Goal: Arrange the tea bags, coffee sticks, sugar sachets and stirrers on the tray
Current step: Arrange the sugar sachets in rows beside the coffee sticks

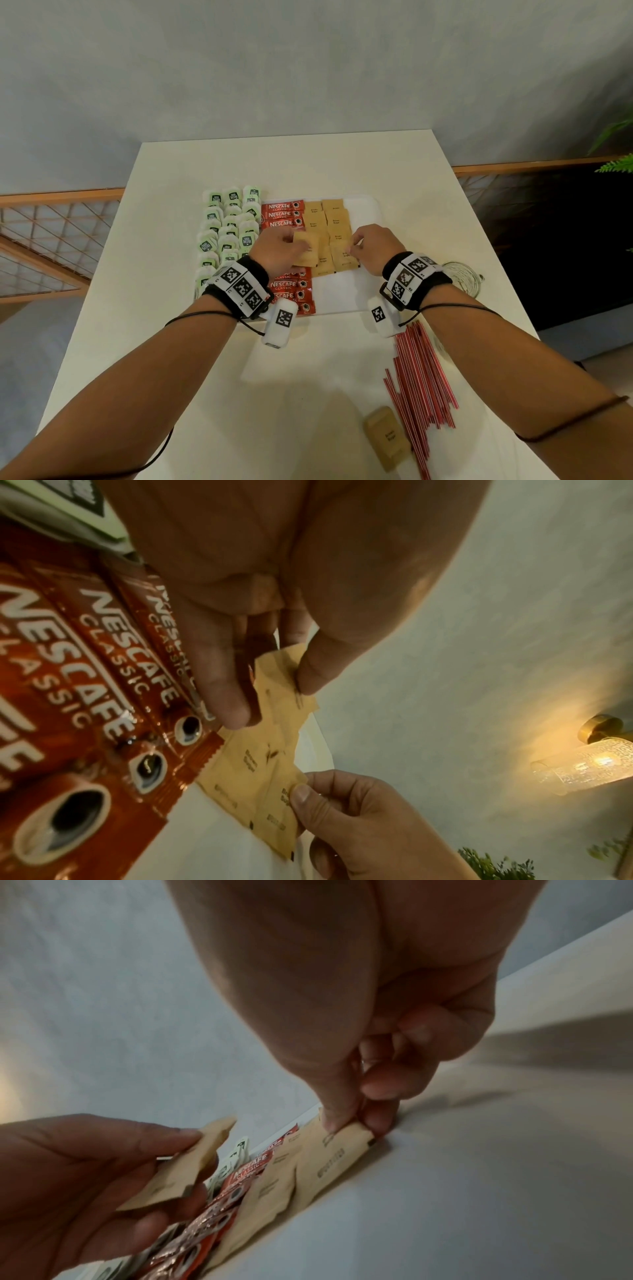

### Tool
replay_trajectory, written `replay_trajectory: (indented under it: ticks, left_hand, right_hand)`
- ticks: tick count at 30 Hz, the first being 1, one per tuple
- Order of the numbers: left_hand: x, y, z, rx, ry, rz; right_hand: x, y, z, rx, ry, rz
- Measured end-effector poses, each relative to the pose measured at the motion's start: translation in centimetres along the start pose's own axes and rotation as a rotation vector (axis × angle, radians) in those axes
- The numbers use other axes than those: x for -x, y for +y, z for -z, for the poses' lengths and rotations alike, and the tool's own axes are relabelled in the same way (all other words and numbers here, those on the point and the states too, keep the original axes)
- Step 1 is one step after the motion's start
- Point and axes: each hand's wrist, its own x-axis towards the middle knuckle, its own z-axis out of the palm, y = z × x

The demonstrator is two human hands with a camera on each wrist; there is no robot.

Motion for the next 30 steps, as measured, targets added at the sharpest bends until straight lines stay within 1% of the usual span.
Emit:
replay_trajectory:
  ticks: [4, 7, 13, 16, 18, 20, 22, 25, 27, 30]
  left_hand:
    - [0.1, -0.2, 0.0, -0.039, 0.007, -0.054]
    - [0.0, -0.3, 0.1, -0.102, 0.007, -0.059]
    - [0.4, -0.2, -0.1, -0.106, -0.007, -0.075]
    - [0.7, -0.1, -0.1, -0.065, -0.03, -0.072]
    - [1.0, -0.2, -0.3, -0.051, -0.051, -0.081]
    - [1.3, -0.3, -0.4, -0.046, -0.07, -0.092]
    - [1.6, -0.4, -0.6, -0.077, -0.1, -0.117]
    - [2.3, -0.5, -0.8, -0.122, -0.138, -0.155]
    - [2.7, -0.7, -0.8, -0.146, -0.117, -0.186]
    - [2.8, -1.3, -0.4, -0.362, 0.014, -0.292]
  right_hand:
    - [0.3, -0.4, 0.0, 0.031, -0.003, -0.012]
    - [0.4, -0.4, 0.0, 0.035, -0.005, -0.022]
    - [0.7, -0.2, -0.1, 0.0, 0.033, -0.042]
    - [1.6, -0.8, -0.1, -0.16, 0.022, 0.06]
    - [2.4, -1.3, -0.2, -0.222, -0.011, 0.153]
    - [3.1, -1.5, -0.5, -0.276, -0.062, 0.212]
    - [3.5, -1.5, -1.0, -0.299, -0.085, 0.239]
    - [3.9, -1.2, -1.5, -0.286, -0.085, 0.229]
    - [4.0, -1.0, -1.6, -0.271, -0.092, 0.224]
    - [3.9, -0.8, -2.0, -0.23, -0.106, 0.209]
